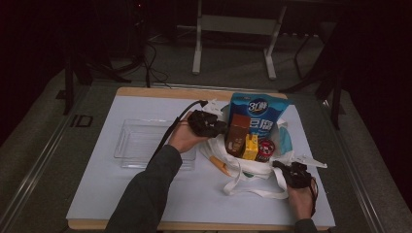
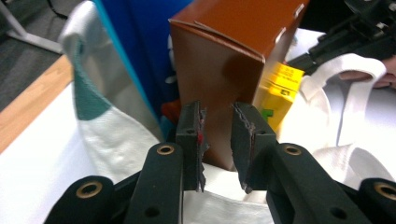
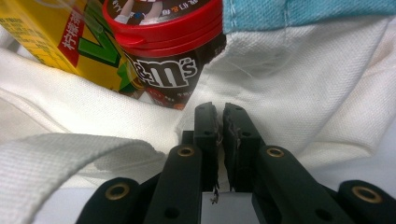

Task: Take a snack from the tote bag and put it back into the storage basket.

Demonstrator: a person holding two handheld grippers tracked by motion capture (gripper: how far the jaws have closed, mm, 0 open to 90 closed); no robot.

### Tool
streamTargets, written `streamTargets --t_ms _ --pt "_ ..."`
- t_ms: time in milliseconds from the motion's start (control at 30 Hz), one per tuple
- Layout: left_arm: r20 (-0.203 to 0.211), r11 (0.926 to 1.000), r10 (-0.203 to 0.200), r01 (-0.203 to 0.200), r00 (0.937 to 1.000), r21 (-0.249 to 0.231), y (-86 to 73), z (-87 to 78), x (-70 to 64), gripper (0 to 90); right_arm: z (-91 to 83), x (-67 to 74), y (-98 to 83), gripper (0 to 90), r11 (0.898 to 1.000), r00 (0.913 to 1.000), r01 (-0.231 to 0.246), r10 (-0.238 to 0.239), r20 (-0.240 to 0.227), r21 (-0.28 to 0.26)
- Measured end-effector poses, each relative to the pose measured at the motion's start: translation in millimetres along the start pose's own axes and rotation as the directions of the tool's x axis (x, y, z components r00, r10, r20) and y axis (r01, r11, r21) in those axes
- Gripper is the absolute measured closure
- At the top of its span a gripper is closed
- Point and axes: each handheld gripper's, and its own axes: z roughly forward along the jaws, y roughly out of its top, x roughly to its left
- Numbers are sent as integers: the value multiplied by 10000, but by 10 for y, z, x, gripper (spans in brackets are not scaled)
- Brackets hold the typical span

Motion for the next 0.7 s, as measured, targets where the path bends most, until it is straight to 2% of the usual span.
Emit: streamTargets --t_ms 167,200,333,400,467,500,700 --pt "440 9997 243 -243 9987 -20 13 4 -57 735 -1 4 -1 843 10000 10000 10 -10 38 0" --pt "398 9995 299 -300 9988 20 15 5 -63 722 -1 4 -1 842 10000 10000 23 -23 46 -2" --pt "227 9994 351 -352 9991 17 14 3 -44 610 -2 6 -3 842 10000 10000 -7 7 53 -7" --pt "294 9993 353 -350 9989 -120 6 4 -21 578 -2 6 -3 840 10000 10000 -19 19 48 3" --pt "694 9994 305 -293 9971 -189 1 12 -5 516 -1 3 -3 835 10000 10000 -30 30 37 -12" --pt "798 9993 349 -335 9962 -177 1 21 -9 517 -1 1 -4 824 10000 10000 -21 21 60 -7" --pt "757 9995 287 -276 9967 -159 50 70 6 434 -1 -2 -5 823 10000 10000 -42 42 53 -18"
